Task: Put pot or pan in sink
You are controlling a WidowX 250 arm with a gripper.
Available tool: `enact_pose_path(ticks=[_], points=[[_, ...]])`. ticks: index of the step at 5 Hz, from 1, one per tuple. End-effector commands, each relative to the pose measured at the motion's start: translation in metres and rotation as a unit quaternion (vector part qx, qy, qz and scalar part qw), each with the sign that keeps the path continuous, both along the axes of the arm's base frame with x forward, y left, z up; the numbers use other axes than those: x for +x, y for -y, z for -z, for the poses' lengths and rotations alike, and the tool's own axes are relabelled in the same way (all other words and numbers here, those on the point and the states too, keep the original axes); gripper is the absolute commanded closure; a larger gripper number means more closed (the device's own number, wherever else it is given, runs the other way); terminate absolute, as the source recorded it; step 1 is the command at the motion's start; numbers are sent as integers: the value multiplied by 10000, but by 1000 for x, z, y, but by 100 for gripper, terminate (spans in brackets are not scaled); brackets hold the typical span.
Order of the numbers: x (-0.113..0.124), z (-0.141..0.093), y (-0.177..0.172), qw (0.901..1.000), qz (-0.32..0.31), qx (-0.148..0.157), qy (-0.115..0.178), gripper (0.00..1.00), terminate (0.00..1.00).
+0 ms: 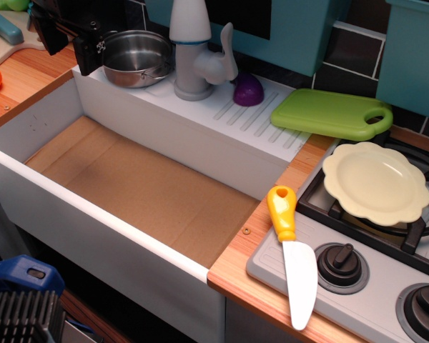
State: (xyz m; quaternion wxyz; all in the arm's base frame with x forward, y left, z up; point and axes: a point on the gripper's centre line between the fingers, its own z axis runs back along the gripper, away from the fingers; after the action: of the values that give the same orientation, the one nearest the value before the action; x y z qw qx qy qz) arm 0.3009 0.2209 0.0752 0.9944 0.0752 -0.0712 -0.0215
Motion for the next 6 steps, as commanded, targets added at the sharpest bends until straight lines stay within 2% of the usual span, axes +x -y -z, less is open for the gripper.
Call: enact_pose_path(ticks=[1,2,3,4,5,6], points=[[0,0,0,10000,0,0,0,0,0],[7,0,-4,9934,1021,227,465,0,0],[13,-2,-1,9856,1438,493,735,0,0],[18,-1,1,9799,1750,453,839,0,0],[27,-6,2,9731,2021,627,909,0,0],[40,-11,6,9693,2201,513,971,0,0]])
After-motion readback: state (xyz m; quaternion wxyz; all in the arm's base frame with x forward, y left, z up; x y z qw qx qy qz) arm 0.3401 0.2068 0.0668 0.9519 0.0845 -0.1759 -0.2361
